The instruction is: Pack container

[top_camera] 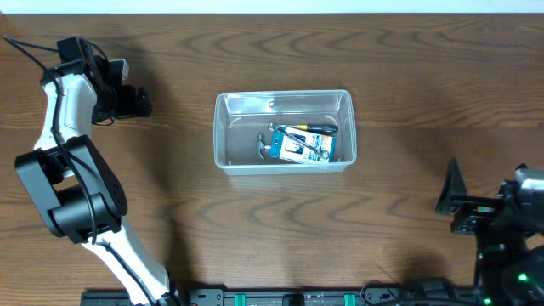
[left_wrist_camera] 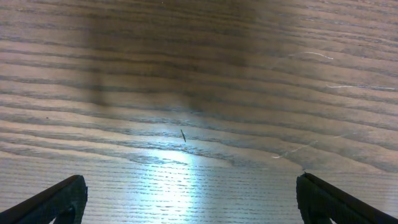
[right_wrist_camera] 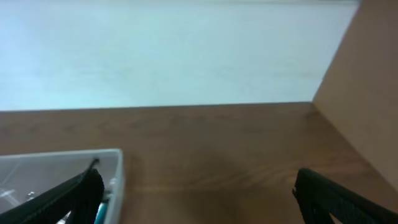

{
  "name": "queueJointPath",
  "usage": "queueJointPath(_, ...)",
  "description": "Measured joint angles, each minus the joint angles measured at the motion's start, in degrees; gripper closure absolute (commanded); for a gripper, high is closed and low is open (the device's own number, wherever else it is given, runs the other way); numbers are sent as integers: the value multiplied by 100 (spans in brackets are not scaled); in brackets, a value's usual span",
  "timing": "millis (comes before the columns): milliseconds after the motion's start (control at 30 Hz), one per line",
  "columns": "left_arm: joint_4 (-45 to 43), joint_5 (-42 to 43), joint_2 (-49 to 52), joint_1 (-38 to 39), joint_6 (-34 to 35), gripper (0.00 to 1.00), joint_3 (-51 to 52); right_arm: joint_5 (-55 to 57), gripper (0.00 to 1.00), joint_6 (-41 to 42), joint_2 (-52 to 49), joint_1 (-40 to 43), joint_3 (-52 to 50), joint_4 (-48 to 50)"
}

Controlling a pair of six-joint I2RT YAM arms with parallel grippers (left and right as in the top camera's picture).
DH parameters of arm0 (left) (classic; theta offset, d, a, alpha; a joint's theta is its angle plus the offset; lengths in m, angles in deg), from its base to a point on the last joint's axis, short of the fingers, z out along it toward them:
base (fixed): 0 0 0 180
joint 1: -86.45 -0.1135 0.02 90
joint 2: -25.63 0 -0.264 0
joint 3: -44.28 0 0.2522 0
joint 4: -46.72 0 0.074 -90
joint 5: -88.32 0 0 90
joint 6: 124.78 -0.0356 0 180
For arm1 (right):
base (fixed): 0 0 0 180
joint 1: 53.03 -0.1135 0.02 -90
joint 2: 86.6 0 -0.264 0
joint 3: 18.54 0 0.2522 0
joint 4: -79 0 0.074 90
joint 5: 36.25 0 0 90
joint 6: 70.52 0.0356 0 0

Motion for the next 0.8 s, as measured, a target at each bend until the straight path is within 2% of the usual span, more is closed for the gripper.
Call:
queueJointPath(300,0,0,0,0,0,2,0,-160,1,0,1106,295,-1665,485)
queueJointPath(567,0,0,0,0,0,2,0,-245,1,0,1912,302,-2474,728)
queueJointPath(800,0,2,0,0,0,2,0,-289,1,0,2111,396,-3025,1132)
